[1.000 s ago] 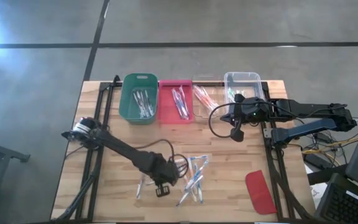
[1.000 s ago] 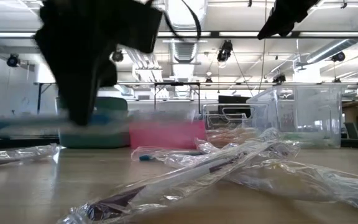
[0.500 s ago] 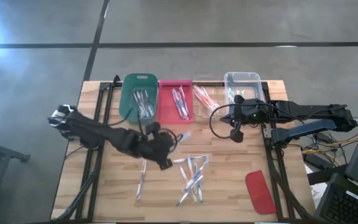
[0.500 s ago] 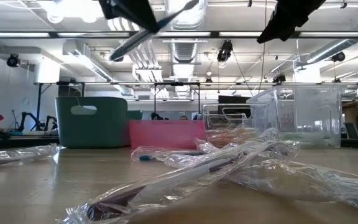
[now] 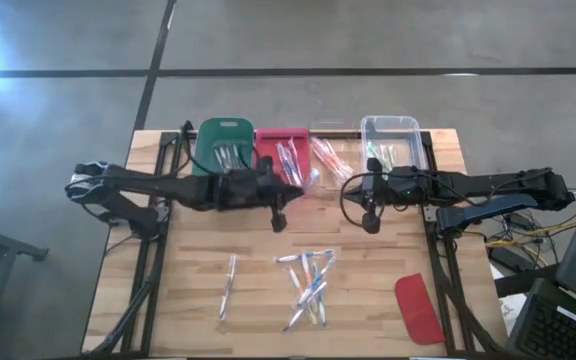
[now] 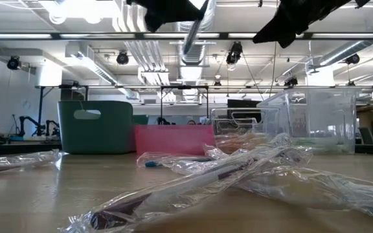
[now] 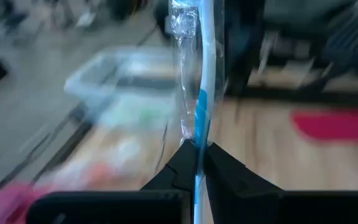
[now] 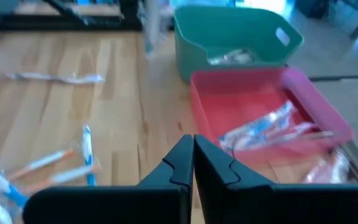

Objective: Pick & Place Toothbrushes
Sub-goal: Put the blue toothbrush into the red bin

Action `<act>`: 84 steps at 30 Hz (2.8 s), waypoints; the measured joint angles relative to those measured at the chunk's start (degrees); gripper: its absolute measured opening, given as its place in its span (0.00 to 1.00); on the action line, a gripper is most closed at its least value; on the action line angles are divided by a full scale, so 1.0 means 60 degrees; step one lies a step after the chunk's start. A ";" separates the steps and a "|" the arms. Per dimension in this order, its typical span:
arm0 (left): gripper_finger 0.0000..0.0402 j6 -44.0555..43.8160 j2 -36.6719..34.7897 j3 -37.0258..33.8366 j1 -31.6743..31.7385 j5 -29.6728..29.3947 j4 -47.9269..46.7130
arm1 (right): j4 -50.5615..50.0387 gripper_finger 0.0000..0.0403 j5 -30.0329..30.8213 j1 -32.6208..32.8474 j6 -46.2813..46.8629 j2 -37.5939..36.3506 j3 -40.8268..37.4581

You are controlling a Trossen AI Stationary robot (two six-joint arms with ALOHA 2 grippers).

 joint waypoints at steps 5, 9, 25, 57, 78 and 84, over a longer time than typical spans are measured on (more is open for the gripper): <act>0.05 0.0428 -0.0078 -0.1039 0.0984 0.2197 0.2994 | 0.1516 0.02 -0.0022 0.0017 0.0022 -0.0003 -0.0505; 0.05 0.0433 -0.0078 -0.1533 0.1486 0.2637 0.4144 | 0.1896 0.02 -0.0019 0.0014 0.0096 0.0007 -0.0587; 0.06 -0.0237 -0.0045 -0.1918 0.1673 0.2818 0.5645 | 0.2992 0.02 -0.0044 0.0014 0.0580 0.0029 -0.0602; 0.06 -0.0943 0.0949 -0.1350 0.1665 0.3140 0.7507 | 0.4387 0.42 -0.0018 0.0025 0.0150 0.0965 -0.0177; 0.06 -0.0551 0.0949 -0.1277 0.1665 0.3425 0.7832 | 0.5649 0.46 0.0083 -0.0074 -0.0287 0.2313 0.0364; 0.06 -0.0551 0.0949 -0.1295 0.1665 0.3531 0.7822 | 0.5642 0.27 0.0113 -0.0093 -0.0309 0.2358 0.0502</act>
